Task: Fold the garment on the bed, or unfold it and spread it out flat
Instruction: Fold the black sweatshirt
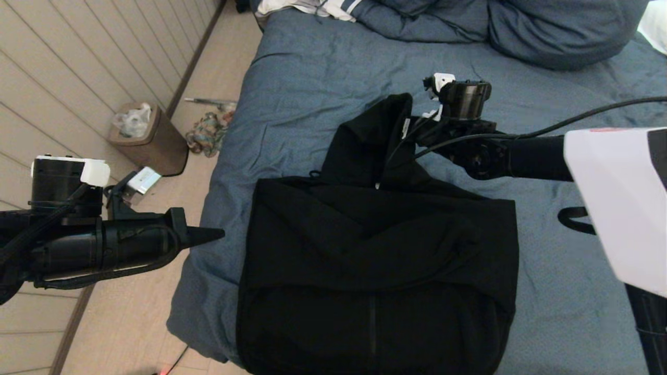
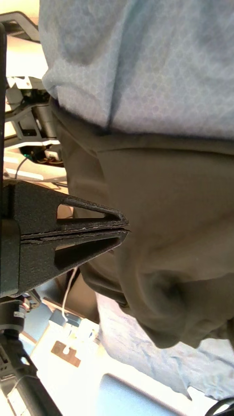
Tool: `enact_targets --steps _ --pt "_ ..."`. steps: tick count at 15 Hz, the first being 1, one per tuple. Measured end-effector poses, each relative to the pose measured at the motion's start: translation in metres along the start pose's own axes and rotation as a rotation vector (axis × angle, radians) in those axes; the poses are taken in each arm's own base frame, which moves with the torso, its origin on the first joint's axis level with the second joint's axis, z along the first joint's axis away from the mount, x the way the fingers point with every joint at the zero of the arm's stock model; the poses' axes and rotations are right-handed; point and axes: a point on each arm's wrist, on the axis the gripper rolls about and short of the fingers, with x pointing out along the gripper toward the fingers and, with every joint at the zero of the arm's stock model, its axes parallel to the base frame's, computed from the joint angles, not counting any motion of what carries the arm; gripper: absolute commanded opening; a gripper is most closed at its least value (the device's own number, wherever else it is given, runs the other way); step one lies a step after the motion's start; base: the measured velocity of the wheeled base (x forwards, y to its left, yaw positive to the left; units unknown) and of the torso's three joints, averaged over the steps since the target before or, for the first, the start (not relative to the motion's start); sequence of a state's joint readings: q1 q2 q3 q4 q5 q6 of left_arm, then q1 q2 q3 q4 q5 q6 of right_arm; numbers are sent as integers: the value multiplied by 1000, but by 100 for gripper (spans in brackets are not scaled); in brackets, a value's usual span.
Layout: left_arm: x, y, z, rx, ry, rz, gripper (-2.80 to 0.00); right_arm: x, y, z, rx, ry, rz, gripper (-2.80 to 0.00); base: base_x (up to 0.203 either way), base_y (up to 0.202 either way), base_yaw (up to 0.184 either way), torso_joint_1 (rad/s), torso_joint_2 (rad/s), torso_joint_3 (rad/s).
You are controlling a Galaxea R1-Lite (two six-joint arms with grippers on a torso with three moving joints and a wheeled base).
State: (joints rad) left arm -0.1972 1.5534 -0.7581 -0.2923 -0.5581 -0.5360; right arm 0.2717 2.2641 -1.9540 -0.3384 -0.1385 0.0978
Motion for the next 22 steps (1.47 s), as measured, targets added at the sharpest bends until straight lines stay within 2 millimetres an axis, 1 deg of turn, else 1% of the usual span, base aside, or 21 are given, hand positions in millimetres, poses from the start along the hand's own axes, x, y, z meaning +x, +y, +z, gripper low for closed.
enact_targets --steps 3,5,6,8,11,14,16,17,18,19,22 --pt "4 3 -2 -6 14 3 -280 7 0 -11 -31 -11 -43 -280 0 0 0 0 0 0" --pt "7 4 -2 -9 22 6 -280 6 1 -10 -26 -16 -53 -280 0 0 0 0 0 0" --pt "7 5 -2 -9 22 6 -280 4 4 -5 -19 -25 -53 -280 0 0 0 0 0 0" --pt "8 5 -3 -9 25 6 -280 -6 7 12 17 -59 -71 -280 0 0 0 0 0 0" --pt "9 5 -4 -10 31 5 -280 -32 14 43 98 -100 -56 -280 0 0 0 0 0 0" --pt "11 4 -5 -8 39 3 -280 -58 20 57 131 -99 -33 -280 0 0 0 0 0 0" --pt "12 4 -7 -7 47 2 -280 -69 23 67 139 -111 -18 -280 0 0 0 0 0 0" --pt "13 4 -8 -8 50 2 -280 -71 24 69 140 -116 -14 -280 0 0 0 0 0 0" --pt "13 4 -8 -7 51 0 -280 -71 24 70 138 -118 -14 -202 0 0 0 0 0 0" --pt "14 3 -9 -2 49 -4 -280 -69 24 69 131 -124 -18 0 0 0 0 0 0 0" --pt "16 3 -12 1 58 -8 -280 -56 31 59 95 -143 -2 0 0 0 0 0 0 0"
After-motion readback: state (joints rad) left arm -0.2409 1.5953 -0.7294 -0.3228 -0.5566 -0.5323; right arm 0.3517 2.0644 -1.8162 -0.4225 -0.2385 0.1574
